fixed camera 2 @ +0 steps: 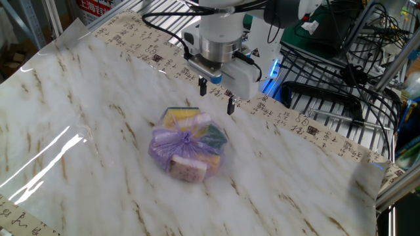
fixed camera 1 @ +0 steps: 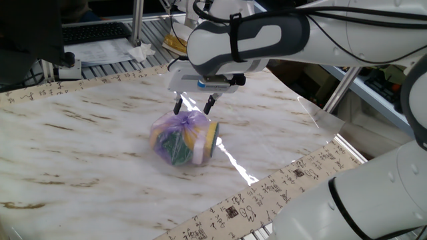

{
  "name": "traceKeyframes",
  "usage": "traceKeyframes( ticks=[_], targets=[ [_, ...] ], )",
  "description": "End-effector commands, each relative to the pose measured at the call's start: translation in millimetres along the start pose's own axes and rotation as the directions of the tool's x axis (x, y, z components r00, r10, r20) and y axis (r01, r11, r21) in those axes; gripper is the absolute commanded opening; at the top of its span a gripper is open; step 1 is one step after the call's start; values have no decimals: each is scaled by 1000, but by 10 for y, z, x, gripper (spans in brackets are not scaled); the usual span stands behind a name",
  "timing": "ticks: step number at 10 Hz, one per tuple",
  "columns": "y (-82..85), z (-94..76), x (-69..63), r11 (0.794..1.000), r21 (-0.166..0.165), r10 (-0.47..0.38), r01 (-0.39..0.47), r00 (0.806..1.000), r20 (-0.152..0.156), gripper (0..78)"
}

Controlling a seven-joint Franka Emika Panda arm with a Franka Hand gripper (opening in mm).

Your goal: Pick up a bag of things

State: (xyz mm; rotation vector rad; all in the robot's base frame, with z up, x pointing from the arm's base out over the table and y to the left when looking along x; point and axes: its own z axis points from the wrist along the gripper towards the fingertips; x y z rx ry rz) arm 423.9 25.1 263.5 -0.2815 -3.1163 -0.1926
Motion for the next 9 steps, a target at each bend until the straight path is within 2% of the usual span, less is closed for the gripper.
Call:
traceKeyframes(
  ticks=[1,9],
  targets=[
    [3,-9,-6,1000,-3,-14,14,1000,0,775],
    [5,-12,-12,999,0,-41,41,999,2,775]
  ],
)
